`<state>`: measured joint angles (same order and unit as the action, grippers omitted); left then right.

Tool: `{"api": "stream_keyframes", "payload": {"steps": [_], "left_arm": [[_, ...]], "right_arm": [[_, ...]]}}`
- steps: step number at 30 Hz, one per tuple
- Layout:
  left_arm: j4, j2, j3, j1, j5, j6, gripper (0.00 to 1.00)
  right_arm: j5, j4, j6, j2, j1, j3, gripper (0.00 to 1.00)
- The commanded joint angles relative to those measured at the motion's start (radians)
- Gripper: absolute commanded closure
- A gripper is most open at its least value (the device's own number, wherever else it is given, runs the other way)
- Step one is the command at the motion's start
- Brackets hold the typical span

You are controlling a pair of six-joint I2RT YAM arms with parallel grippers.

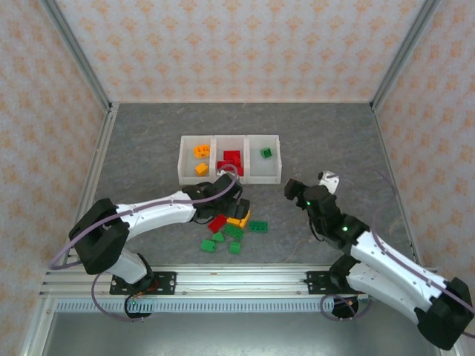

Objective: Sort the legos into containers by color
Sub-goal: Pick up the lego from the middle-left of the table.

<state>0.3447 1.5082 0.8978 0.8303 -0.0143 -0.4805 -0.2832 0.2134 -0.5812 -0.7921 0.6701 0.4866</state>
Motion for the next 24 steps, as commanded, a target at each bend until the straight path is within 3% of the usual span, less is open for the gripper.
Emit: {"api": "stream_keyframes", "payload": {"steps": [1,5,9,16,20,24], "left_arm": [[-0.033,-0.001,-0.045,-0.007,-0.020,0.008,0.01],[-0.088,0.016,-0.046,-0.005,0.056,0.034,0.02],[-0.035,0.069,0.039,0.014,0.055,0.087,0.11],[0.080,0.200,0.223,0.026,0.061,0.177,0.31],[0.111,0.254,0.292,0.034,0.076,0.194,0.39],[0.156,0.311,0.342,0.044,0.072,0.200,0.46]], "right_arm": [[0.096,-0.018,-0.065,-0.103,-0.009,0.070,0.00],[0.075,0.053,-0.071,-0.234,-0.015,0.140,0.00],[0.031,0.106,-0.060,-0.265,-0.024,0.185,0.00],[-0.147,0.150,-0.040,-0.063,-0.069,0.153,0.00],[-0.173,0.163,0.005,0.072,-0.098,0.117,0.00],[-0.184,0.194,0.020,0.110,-0.110,0.097,0.00]]}}
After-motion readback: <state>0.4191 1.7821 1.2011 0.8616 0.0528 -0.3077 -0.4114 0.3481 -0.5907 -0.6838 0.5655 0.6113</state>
